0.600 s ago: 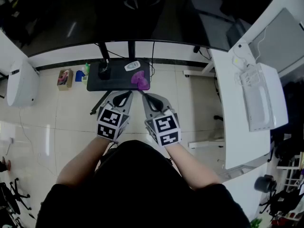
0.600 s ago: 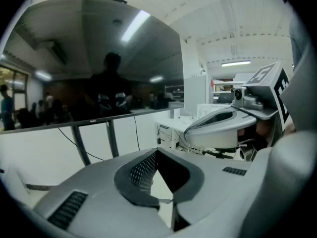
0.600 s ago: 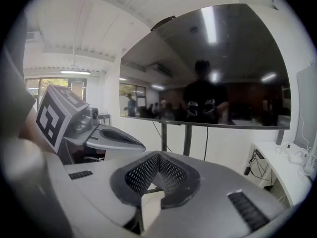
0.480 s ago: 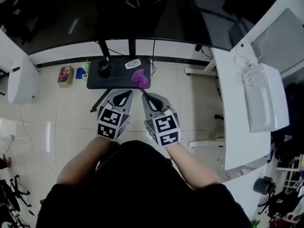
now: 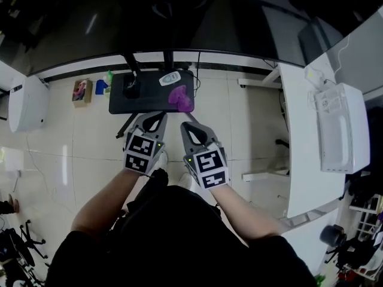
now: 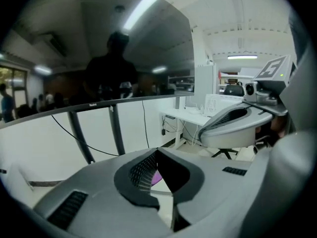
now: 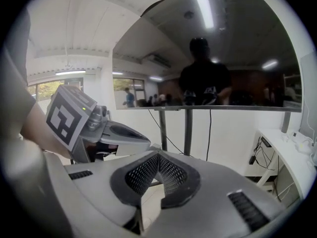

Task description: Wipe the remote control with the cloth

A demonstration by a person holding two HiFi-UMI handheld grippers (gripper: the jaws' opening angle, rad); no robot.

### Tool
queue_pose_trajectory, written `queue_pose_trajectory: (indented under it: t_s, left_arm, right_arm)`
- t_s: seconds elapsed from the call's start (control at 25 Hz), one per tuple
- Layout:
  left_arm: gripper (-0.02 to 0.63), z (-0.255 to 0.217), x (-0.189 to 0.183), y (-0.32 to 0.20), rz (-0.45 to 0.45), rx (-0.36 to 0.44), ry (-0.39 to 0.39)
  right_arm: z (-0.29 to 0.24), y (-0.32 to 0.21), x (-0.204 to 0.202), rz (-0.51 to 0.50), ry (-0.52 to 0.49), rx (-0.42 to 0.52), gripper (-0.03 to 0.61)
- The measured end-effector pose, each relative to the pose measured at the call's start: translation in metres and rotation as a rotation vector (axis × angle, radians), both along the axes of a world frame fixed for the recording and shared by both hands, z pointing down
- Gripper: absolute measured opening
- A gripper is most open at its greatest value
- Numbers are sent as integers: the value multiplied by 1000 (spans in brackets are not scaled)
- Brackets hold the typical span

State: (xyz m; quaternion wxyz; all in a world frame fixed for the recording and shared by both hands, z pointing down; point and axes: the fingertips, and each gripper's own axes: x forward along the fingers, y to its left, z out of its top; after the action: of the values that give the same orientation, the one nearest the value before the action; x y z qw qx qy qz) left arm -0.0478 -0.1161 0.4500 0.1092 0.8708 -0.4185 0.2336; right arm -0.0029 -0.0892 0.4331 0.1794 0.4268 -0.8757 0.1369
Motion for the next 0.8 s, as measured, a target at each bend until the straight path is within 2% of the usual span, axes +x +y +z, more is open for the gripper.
queue_pose_trajectory:
  t_s: [0.12,0.44,0.68,0.8]
  left_arm:
    - [3,29,-6,-38,34,-41,-35]
    - [160,146,-15,-148,179,-171,-203]
    - [232,240,-16,-208,254,-240,-326]
    - [255,272,-16,-229,274,-274,-362]
  right_arm:
    - [18,-22,0,39,5,-37,23]
    - [69,-70,-8,172,-10,-107,23]
    - [113,-88,-5,249,-13,-133,23]
    - [136,-96,3,279,-15,-145,23]
